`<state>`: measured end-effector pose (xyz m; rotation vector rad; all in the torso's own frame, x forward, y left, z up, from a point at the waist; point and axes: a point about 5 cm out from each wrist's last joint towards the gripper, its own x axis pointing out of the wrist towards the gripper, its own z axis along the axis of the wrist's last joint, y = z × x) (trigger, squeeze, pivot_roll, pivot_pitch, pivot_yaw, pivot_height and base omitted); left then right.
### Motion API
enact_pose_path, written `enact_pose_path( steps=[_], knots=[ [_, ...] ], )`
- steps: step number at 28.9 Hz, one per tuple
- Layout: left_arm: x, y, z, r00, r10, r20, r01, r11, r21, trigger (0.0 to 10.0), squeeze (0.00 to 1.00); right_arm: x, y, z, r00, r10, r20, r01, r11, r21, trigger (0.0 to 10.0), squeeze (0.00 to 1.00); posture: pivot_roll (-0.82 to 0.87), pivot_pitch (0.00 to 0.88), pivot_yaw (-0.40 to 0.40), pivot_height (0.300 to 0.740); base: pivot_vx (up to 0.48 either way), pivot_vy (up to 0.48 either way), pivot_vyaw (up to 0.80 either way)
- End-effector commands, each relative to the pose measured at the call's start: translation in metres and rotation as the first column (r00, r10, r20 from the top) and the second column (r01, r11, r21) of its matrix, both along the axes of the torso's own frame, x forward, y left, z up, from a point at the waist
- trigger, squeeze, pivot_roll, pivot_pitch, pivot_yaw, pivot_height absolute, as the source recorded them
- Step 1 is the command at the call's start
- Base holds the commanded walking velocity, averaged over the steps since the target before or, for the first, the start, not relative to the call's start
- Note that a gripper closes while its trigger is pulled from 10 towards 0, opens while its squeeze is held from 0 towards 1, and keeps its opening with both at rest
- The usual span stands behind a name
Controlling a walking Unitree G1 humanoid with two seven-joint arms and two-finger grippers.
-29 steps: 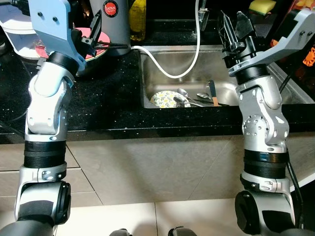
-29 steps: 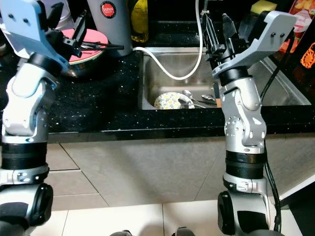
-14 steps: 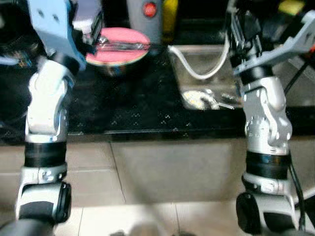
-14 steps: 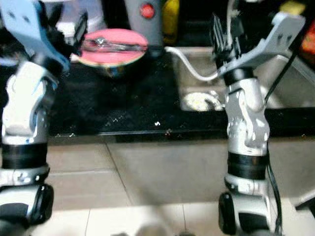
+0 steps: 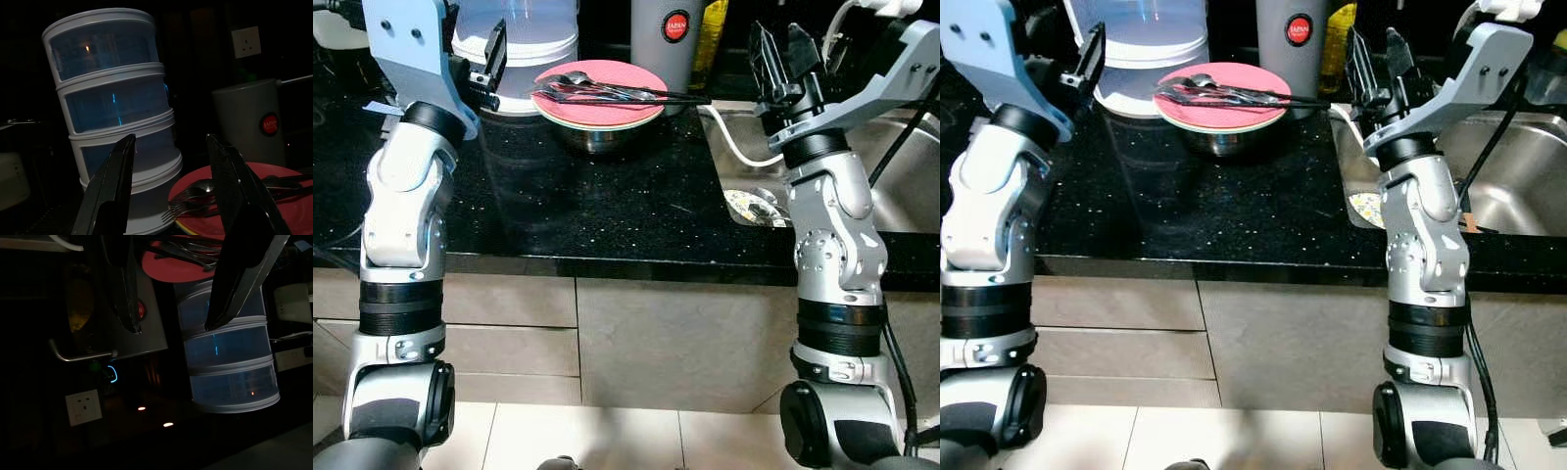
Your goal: Kitchen organization
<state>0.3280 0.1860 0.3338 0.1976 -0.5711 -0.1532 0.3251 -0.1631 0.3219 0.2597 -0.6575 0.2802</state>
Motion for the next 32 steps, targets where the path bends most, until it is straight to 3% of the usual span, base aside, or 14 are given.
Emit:
enact_pose_path(
  steps=[1,8,24,32],
  knots=[
    [0.0026,-0.0004,-0.0032,1.000,0.009,-0.024,-0.009,1.000,0.008,10.0,0.00,-0.0020,-0.0041,0.0001,1.000,-0.017,0.004,0.017,1.000,-0.001,10.0,0.00,0.08,0.035,-0.011,0.740,0.000,0.000,0.00],
    [0.0024,0.0013,-0.0017,1.000,0.031,0.006,-0.031,0.999,0.022,10.0,0.00,-0.0013,-0.0033,-0.0001,1.000,-0.017,0.003,0.017,1.000,-0.003,10.0,0.00,0.08,0.035,-0.011,0.740,0.042,0.000,0.00],
    [0.0062,0.0028,-0.0020,0.997,0.072,0.001,-0.072,0.996,0.045,10.0,0.00,-0.0017,-0.0051,0.0001,1.000,-0.025,0.005,0.025,1.000,0.007,10.0,0.00,0.08,0.033,-0.008,0.740,0.472,0.000,0.00],
    [0.0057,-0.0008,-0.0025,0.998,0.066,0.003,-0.066,0.996,0.059,10.0,0.00,-0.0013,-0.0055,0.0006,1.000,-0.026,0.006,0.026,1.000,0.008,10.0,0.00,0.08,0.032,-0.009,0.740,0.000,0.000,0.00]
  ],
)
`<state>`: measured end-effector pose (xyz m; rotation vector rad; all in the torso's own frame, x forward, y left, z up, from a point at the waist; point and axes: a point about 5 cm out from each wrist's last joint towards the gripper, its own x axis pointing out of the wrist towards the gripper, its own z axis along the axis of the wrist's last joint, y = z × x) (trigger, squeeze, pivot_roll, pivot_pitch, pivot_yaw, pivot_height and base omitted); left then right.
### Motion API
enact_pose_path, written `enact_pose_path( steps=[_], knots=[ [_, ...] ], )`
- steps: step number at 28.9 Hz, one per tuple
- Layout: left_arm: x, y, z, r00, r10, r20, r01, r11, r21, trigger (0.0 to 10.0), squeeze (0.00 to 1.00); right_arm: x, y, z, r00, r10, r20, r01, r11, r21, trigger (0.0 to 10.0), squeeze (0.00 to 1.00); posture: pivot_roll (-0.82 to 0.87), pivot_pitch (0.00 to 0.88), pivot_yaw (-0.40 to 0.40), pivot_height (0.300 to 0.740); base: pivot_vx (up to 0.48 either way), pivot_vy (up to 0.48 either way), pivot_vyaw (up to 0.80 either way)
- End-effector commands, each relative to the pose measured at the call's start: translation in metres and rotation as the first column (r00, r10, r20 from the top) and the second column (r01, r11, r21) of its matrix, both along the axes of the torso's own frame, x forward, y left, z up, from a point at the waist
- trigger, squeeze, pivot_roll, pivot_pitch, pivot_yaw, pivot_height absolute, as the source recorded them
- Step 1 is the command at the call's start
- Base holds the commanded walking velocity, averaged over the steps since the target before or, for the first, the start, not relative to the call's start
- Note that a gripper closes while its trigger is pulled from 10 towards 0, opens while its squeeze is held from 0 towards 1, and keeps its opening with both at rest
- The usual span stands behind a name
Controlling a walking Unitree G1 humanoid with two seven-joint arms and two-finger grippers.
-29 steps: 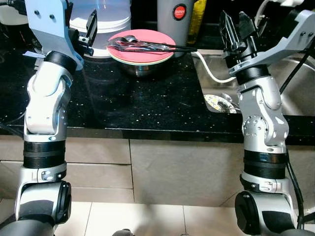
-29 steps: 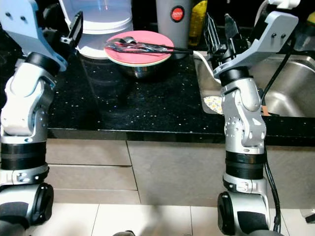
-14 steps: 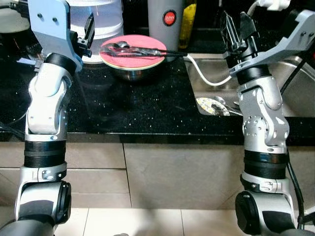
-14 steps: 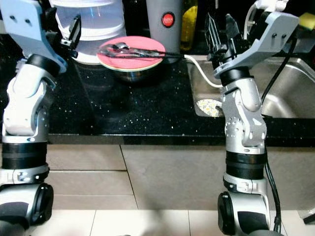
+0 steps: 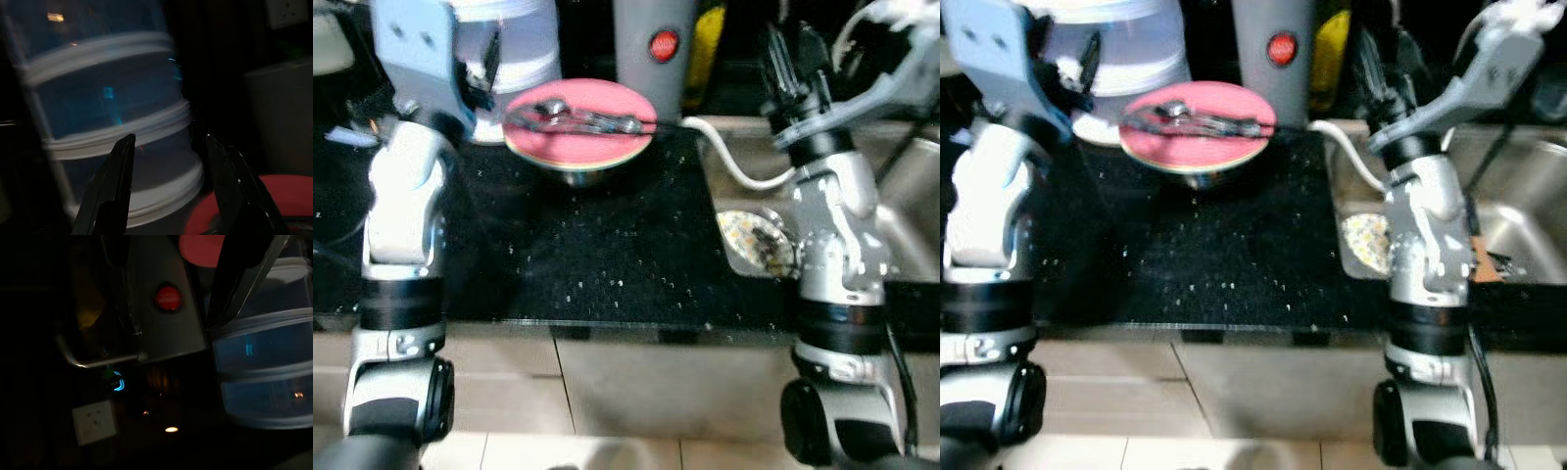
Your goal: Kitchen organization
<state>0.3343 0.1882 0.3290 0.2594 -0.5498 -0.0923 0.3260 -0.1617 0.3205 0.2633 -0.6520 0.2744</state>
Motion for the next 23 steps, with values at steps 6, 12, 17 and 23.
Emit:
enact_pose_path(
  steps=[6,12,17,23],
  knots=[
    [-0.0009,-0.0044,0.0025,1.000,-0.023,0.012,0.023,1.000,0.009,10.0,0.00,-0.0022,-0.0071,0.0023,1.000,-0.023,0.014,0.023,1.000,0.006,10.0,0.00,0.08,0.030,-0.009,0.740,0.000,0.000,0.00],
    [-0.0013,-0.0038,0.0029,1.000,-0.020,0.013,0.020,1.000,0.008,10.0,0.00,-0.0025,-0.0068,0.0022,1.000,-0.023,0.015,0.023,1.000,0.005,10.0,0.00,0.08,0.030,-0.009,0.740,0.000,0.000,0.00],
    [-0.0008,-0.0024,0.0020,1.000,-0.003,0.000,0.003,1.000,0.014,10.0,0.00,-0.0025,-0.0066,0.0021,1.000,-0.023,0.014,0.023,1.000,0.002,10.0,0.00,0.08,0.030,-0.009,0.740,0.000,0.000,0.00],
    [0.0007,-0.0007,-0.0009,1.000,0.011,-0.024,-0.011,1.000,0.016,10.0,0.00,-0.0020,-0.0047,0.0005,1.000,-0.017,0.011,0.018,1.000,-0.016,10.0,0.00,0.08,0.026,-0.010,0.740,0.000,0.000,0.00]
  ],
)
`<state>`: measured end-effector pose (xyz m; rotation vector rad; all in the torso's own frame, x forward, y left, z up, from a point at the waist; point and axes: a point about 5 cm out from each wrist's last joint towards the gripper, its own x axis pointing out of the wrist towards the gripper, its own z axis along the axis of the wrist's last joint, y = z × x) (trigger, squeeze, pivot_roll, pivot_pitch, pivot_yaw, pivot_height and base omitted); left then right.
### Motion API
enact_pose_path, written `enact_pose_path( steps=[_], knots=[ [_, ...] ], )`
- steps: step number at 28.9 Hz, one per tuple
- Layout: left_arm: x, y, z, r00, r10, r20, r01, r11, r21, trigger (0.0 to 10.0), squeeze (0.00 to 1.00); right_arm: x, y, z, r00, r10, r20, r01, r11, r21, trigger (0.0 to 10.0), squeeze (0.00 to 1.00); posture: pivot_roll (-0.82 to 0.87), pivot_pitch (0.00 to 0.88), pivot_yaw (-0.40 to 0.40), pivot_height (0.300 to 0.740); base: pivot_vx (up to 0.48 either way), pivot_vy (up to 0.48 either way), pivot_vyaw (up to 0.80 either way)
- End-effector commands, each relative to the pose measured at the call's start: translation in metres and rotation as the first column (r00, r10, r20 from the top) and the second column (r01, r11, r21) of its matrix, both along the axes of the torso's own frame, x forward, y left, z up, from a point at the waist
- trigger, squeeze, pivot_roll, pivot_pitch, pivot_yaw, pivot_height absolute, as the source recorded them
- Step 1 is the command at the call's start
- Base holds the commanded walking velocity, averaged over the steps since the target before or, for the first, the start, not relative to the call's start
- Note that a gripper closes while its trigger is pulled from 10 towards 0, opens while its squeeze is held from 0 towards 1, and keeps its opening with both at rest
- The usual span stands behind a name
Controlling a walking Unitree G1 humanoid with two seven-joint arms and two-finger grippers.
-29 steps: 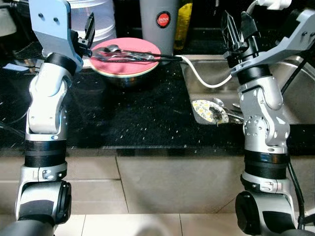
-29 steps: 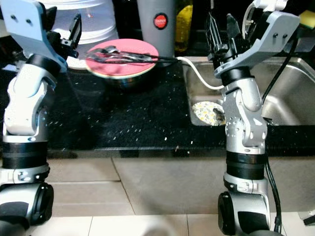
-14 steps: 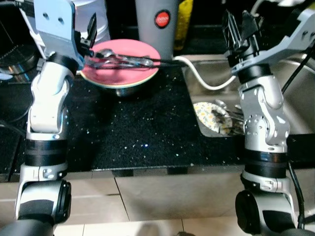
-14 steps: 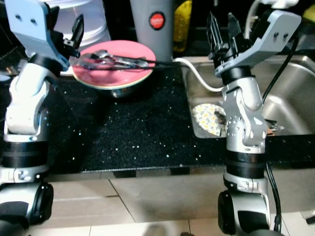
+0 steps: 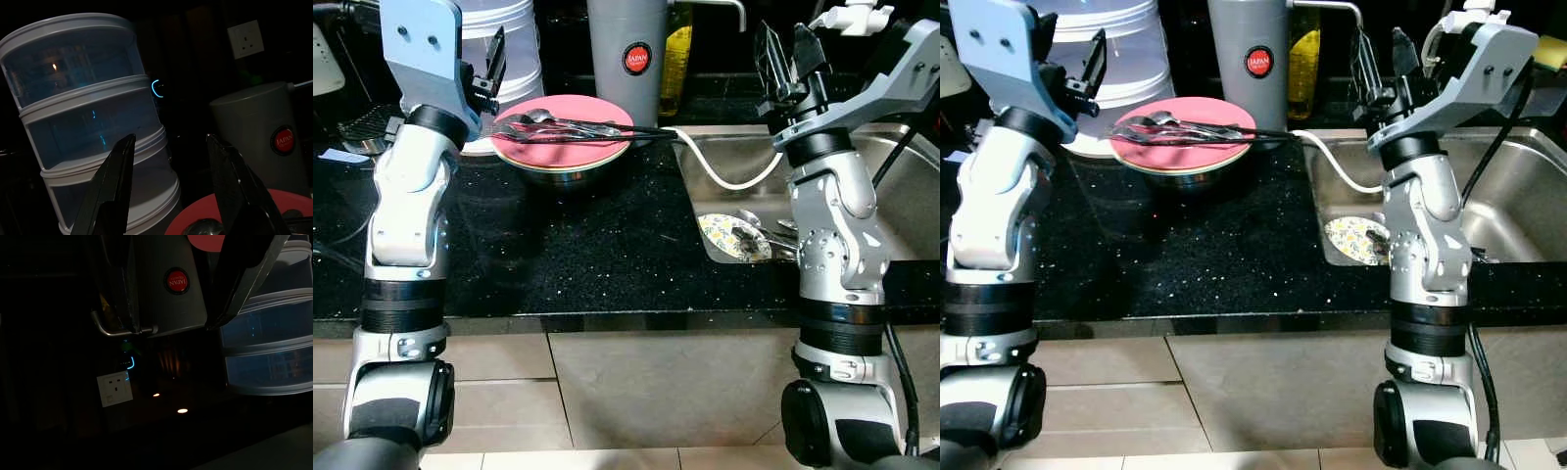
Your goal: Kitchen organization
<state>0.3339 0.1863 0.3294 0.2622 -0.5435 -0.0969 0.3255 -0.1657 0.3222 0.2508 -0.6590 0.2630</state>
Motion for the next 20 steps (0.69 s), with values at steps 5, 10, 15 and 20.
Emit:
enact_pose_path(
  steps=[5,10,15,20],
  knots=[
    [0.002,0.003,-0.003,0.999,0.024,-0.027,-0.023,1.000,0.016,10.0,0.00,-0.001,0.001,-0.002,1.000,0.003,0.001,-0.003,1.000,-0.016,10.0,0.00,0.08,0.022,-0.011,0.740,0.000,0.000,0.00],
    [0.015,0.008,-0.019,0.972,0.000,-0.236,0.034,0.989,0.141,10.0,0.00,0.001,0.005,-0.003,1.000,0.012,-0.012,-0.013,0.999,-0.041,10.0,0.00,0.09,0.018,-0.023,0.740,0.000,0.000,0.00],
    [0.023,0.019,-0.035,0.874,-0.121,-0.470,0.264,0.931,0.251,10.0,0.00,0.029,0.001,-0.058,0.929,-0.158,-0.333,0.043,0.944,-0.328,10.0,0.00,0.10,0.030,-0.039,0.740,0.000,0.000,0.00],
    [0.038,0.014,-0.048,0.847,-0.078,-0.526,0.307,0.880,0.363,10.0,0.00,0.032,-0.009,-0.073,0.892,-0.215,-0.398,0.090,0.947,-0.310,10.0,0.00,0.10,0.037,-0.045,0.740,0.000,0.000,0.00]
  ],
)
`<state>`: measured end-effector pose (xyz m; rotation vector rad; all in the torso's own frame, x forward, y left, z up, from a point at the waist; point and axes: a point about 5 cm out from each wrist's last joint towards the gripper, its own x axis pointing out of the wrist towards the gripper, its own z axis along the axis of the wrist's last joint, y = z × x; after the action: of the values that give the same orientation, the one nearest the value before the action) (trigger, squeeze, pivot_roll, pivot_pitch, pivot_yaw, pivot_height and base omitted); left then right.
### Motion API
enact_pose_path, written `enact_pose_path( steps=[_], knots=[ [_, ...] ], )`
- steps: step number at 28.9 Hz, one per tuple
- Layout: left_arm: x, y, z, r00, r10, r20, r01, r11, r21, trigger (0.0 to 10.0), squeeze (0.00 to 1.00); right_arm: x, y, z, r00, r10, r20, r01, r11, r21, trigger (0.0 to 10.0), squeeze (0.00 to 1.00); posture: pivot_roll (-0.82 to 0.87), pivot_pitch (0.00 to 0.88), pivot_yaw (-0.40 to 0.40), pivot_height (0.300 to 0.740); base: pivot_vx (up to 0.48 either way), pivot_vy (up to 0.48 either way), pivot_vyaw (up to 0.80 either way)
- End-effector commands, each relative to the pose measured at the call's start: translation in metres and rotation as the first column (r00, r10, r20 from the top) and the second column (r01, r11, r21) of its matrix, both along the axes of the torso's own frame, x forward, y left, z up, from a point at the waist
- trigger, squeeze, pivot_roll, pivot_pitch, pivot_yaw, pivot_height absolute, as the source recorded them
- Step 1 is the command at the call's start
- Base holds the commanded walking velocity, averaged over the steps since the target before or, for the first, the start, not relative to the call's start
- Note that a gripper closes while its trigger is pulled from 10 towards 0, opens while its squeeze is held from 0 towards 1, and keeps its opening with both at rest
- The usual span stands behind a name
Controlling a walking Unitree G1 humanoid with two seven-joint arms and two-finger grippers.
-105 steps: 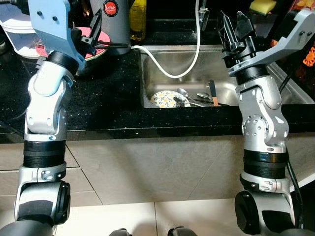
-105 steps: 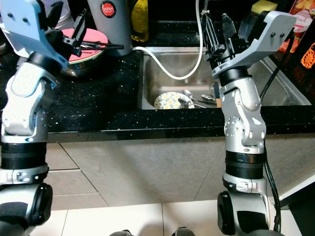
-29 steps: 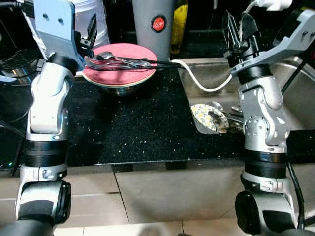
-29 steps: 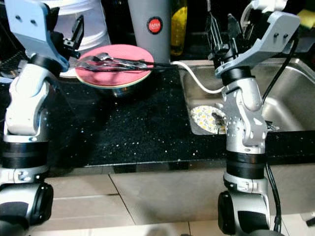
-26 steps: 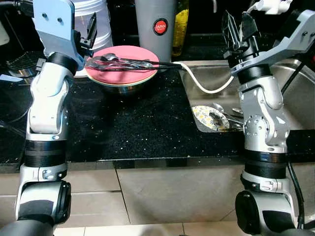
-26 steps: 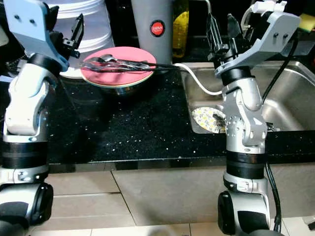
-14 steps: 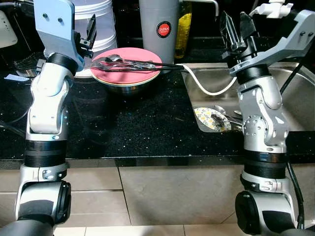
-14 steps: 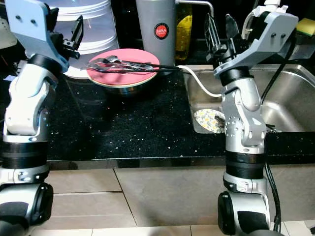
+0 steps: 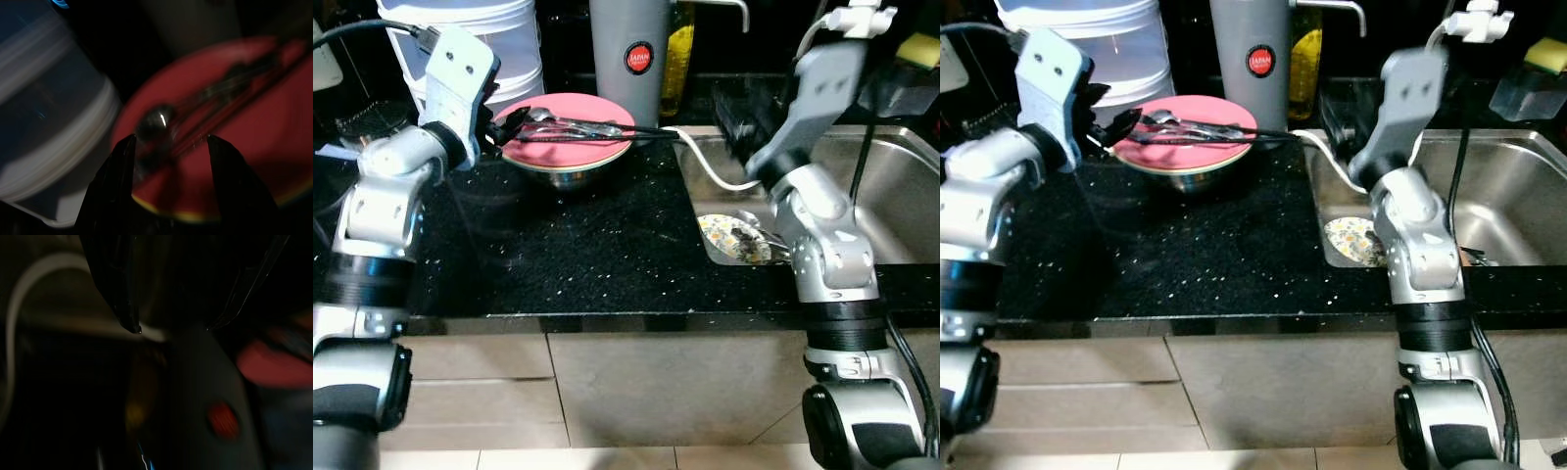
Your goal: Kitchen organization
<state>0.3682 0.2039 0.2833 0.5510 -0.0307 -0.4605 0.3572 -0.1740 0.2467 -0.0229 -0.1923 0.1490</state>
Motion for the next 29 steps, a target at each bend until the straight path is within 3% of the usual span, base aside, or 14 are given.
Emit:
enact_pose_path(
  steps=[1,4,5,7,13,16,19,23,24,25,28,29],
  knots=[
    [0.010,-0.011,-0.001,1.000,-0.023,0.005,0.023,0.997,0.074,10.0,0.00,-0.001,0.002,0.000,1.000,-0.001,0.009,0.001,1.000,-0.019,10.0,0.00,0.10,0.037,-0.045,0.740,0.000,0.000,0.00],
    [0.026,-0.041,0.008,0.997,-0.078,0.025,0.075,0.993,0.094,10.0,0.00,-0.004,0.007,-0.004,0.999,0.028,0.034,-0.026,0.999,-0.044,10.0,0.00,0.08,0.042,-0.035,0.740,0.000,0.000,0.00],
    [0.026,-0.041,0.008,0.997,-0.078,0.025,0.075,0.993,0.094,10.0,0.00,-0.004,0.007,-0.004,0.999,0.028,0.034,-0.026,0.999,-0.044,10.0,0.00,0.08,0.042,-0.035,0.740,0.000,0.000,0.00],
    [0.031,-0.056,0.014,0.993,-0.110,0.045,0.106,0.989,0.099,10.0,0.00,-0.007,0.006,0.000,0.997,0.025,0.069,-0.024,1.000,-0.016,10.0,0.00,0.06,0.043,-0.017,0.740,0.000,0.000,0.00],
    [0.028,-0.082,0.026,0.970,-0.227,0.082,0.213,0.965,0.153,10.0,0.00,-0.016,-0.004,0.013,0.991,-0.027,0.133,0.020,0.998,0.059,10.0,0.00,0.03,0.047,0.015,0.740,0.000,0.000,0.00],
    [0.030,-0.083,0.024,0.969,-0.241,0.055,0.233,0.964,0.128,10.0,0.00,-0.017,-0.007,0.012,0.990,-0.042,0.134,0.033,0.997,0.065,10.0,0.00,0.02,0.048,0.024,0.740,0.000,0.000,0.00],
    [0.036,-0.081,0.013,0.962,-0.267,-0.052,0.270,0.962,0.044,10.0,0.00,-0.019,-0.010,0.012,0.988,-0.063,0.141,0.054,0.996,0.069,10.0,0.00,0.02,0.057,0.031,0.740,0.000,0.000,0.00],
    [0.038,-0.078,0.013,0.956,-0.282,-0.075,0.286,0.957,0.040,10.0,0.00,-0.021,-0.009,0.013,0.987,-0.061,0.149,0.051,0.996,0.071,10.0,0.00,0.01,0.063,0.033,0.740,0.000,0.000,0.00],
    [0.036,-0.074,0.016,0.952,-0.298,-0.072,0.303,0.951,0.069,10.0,0.00,-0.023,-0.009,0.014,0.986,-0.060,0.153,0.050,0.996,0.070,10.0,0.00,0.01,0.072,0.040,0.740,0.000,0.000,0.00],
    [0.026,-0.062,0.023,0.934,-0.351,-0.070,0.358,0.921,0.155,10.0,0.00,-0.026,-0.010,0.015,0.985,-0.067,0.159,0.056,0.996,0.071,10.0,0.00,0.02,0.078,0.042,0.740,0.000,0.000,0.00],
    [0.021,-0.057,0.025,0.927,-0.368,-0.070,0.374,0.906,0.198,10.0,0.00,-0.027,-0.011,0.014,0.985,-0.072,0.158,0.061,0.995,0.073,10.0,0.00,0.02,0.079,0.041,0.740,0.000,0.000,0.00],
    [0.016,-0.053,0.026,0.922,-0.382,-0.066,0.386,0.887,0.252,10.0,0.00,-0.028,-0.012,0.013,0.985,-0.076,0.155,0.065,0.995,0.077,10.0,0.00,0.03,0.080,0.038,0.740,0.000,0.000,0.00]
  ],
)
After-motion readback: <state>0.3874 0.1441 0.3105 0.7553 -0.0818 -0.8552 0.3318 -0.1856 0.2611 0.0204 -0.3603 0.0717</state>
